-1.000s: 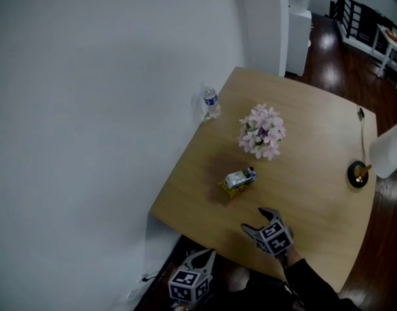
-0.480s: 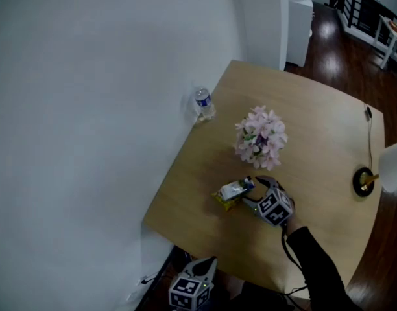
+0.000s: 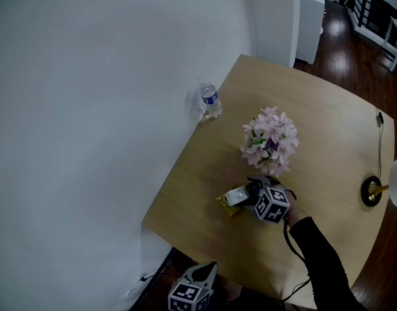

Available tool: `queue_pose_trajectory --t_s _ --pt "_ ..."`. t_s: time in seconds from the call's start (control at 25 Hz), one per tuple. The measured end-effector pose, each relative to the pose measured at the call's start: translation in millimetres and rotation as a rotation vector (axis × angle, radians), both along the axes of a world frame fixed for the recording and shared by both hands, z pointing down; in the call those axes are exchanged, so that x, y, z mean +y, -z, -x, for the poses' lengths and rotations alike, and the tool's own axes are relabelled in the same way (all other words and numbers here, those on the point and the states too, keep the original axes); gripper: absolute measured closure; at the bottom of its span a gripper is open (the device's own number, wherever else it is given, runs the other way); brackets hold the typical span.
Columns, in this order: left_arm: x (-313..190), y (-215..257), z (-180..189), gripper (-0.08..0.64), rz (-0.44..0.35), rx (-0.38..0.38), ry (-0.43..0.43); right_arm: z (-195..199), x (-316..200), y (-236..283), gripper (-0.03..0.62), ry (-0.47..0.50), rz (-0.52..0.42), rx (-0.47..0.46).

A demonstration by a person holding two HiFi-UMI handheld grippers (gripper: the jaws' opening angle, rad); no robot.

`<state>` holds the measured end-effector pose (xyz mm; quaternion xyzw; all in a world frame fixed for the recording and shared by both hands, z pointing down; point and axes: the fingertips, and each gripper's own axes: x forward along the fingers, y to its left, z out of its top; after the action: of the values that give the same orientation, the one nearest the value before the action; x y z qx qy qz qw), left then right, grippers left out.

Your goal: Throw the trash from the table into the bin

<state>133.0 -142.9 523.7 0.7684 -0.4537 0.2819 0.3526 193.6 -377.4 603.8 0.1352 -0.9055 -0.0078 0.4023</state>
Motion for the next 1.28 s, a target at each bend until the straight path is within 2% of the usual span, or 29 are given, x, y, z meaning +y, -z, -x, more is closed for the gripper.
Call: queue_pose_trajectory --t_s 0.4,0.68,0.96,1.16,1.28 --pt "-1.5 3.7 -0.5 0.557 -0.023 0.005 0.016 -14.4 7.5 12.8 0.260 -0.021 -0.021 0.036" --pt "5.7 13.3 -2.5 0.555 -0.056 0.018 0.025 -41.7 30.8 46.0 0.303 -0.128 -0.022 -0.030" --pt "18.1 18.5 7.9 0.555 -0.116 0.045 0.051 -46.6 97.5 72.7 0.307 -0.176 -0.006 -0.053" --pt "55.0 16.1 28.4 0.556 -0.131 0.057 0.097 -24.3 158.5 75.7 0.308 -0.173 0.050 -0.082" --pt "81.8 13.9 48.8 0.557 -0.135 0.065 0.150 -2.7 193.7 72.8 0.308 -0.139 0.090 -0.092"
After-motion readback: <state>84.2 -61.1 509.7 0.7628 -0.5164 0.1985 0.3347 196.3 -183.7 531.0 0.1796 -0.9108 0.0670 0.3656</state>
